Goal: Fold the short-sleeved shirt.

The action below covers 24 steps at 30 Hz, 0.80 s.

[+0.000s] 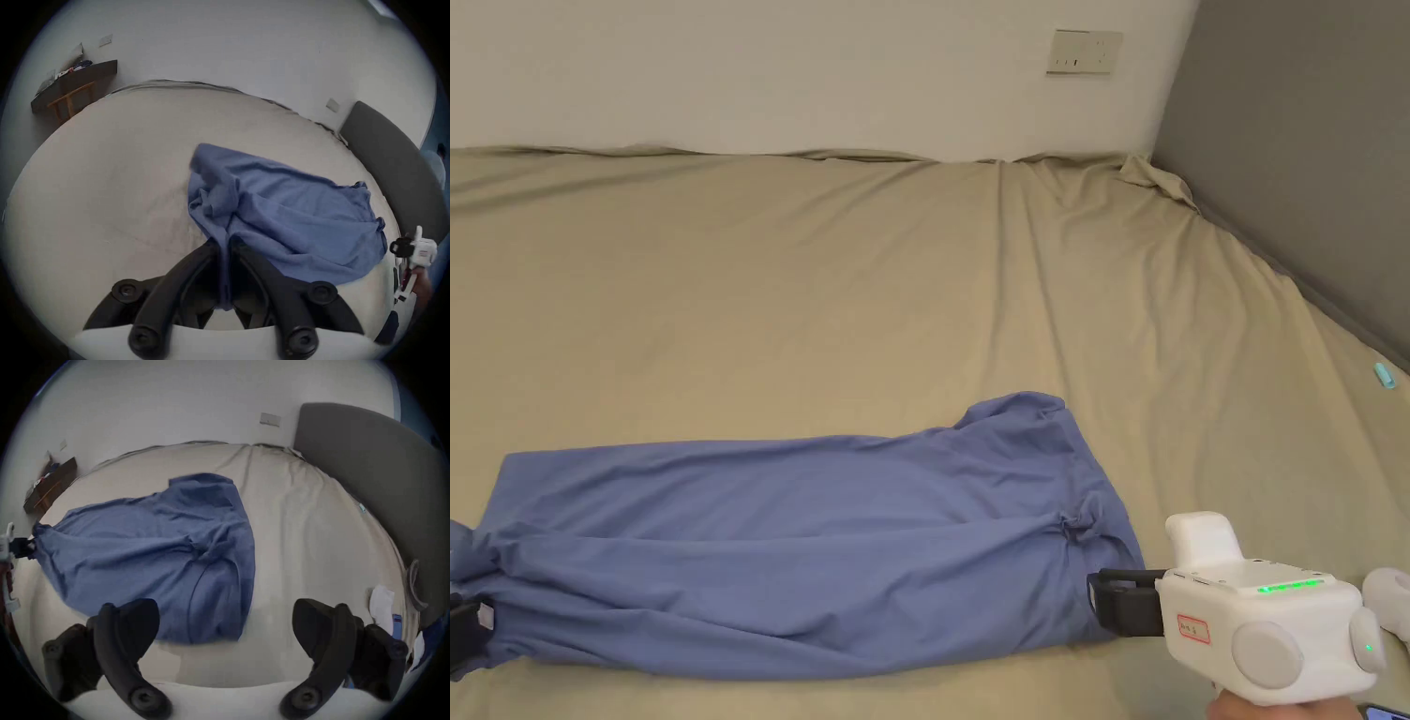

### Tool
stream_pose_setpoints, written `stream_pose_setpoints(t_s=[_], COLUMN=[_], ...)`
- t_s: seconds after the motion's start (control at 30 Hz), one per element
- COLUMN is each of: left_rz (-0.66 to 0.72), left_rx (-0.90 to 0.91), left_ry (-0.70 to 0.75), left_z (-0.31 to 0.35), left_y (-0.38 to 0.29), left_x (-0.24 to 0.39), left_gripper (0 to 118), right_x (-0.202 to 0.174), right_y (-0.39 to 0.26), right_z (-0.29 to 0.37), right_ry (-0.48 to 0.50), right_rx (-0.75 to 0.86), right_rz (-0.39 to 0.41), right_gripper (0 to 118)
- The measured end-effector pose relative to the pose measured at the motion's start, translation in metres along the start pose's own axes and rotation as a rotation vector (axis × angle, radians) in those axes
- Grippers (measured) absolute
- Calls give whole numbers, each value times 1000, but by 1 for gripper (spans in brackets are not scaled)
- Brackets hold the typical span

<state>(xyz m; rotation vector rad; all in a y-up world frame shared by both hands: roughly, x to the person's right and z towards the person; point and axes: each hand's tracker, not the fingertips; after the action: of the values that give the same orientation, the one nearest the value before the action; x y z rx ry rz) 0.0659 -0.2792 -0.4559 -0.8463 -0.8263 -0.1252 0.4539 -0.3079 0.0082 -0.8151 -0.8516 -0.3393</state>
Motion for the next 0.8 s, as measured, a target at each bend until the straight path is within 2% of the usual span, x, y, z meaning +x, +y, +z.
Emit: stream_pose_setpoints(t_s=[0.07,0.1,0.13,0.17,0.2,0.23,0.27,0.3,0.37,0.43,0.5,0.67,0.8], left_rz=[-43,-58,-52,-48,-34,-19,-10,-5,27,50,55,57,34], left_rx=[-15,-18,-23,-28,-38,-46,-48,-53,-75,-75,-75,-127,-196], left_ry=[13,18,9,11,10,4,-5,-12,-28,-59,-81,-85,-79], left_z=[3,1,0,1,2,2,3,6,13,24,40,81,105], left_y=[-1,3,3,3,2,3,1,0,-3,-4,-6,-33,-74], left_x=[12,7,7,8,7,-3,-7,-10,-18,-23,-29,-43,-45], left_gripper=[5,5,5,5,5,5,5,4,5,4,4,5,5], right_x=[-19,-22,-25,-19,-17,-18,-20,-27,-33,-25,-12,2,3], right_y=[-2,-5,-7,-6,-3,1,5,7,12,16,20,1,-32], right_z=[-17,-26,-31,-36,-33,-26,-23,-14,-1,19,40,83,96], right_ry=[38,43,52,83,146,95,65,90,96,166,211,276,264], right_rx=[-122,-162,-185,-189,-173,-158,-148,-141,-150,-126,-124,-227,-305], right_rz=[21,27,29,24,7,19,88,126,170,85,36,29,27], right_gripper=[118,107,88,79,76,71,49,12,8,8,8,8,8])
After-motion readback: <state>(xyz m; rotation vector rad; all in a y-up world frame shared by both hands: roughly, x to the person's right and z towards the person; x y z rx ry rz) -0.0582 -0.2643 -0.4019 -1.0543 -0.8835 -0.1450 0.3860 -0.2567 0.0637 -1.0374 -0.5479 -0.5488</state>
